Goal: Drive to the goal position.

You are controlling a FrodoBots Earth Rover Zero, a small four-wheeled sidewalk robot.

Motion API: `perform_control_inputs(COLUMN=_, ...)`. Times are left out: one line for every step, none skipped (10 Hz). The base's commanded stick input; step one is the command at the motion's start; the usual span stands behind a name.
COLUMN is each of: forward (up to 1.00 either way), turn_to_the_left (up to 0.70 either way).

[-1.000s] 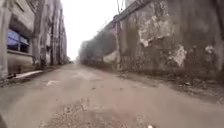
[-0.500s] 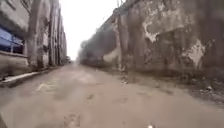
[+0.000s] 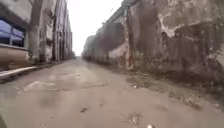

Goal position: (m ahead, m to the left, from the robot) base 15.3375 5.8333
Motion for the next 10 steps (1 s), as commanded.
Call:
perform_control_inputs(forward=1.0, turn_to_the_left=0.0)
perform_control_inputs(forward=1.0, turn_to_the_left=0.0)
perform_control_inputs(forward=1.0, turn_to_the_left=0.0)
perform_control_inputs(forward=1.0, turn_to_the_left=0.0)
perform_control_inputs(forward=1.0, turn_to_the_left=0.0)
perform_control_inputs(forward=1.0, turn_to_the_left=0.0)
perform_control_inputs(forward=1.0, turn_to_the_left=0.27)
perform_control_inputs(forward=1.0, turn_to_the_left=0.27)
perform_control_inputs(forward=1.0, turn_to_the_left=0.27)
perform_control_inputs(forward=1.0, turn_to_the_left=0.0)
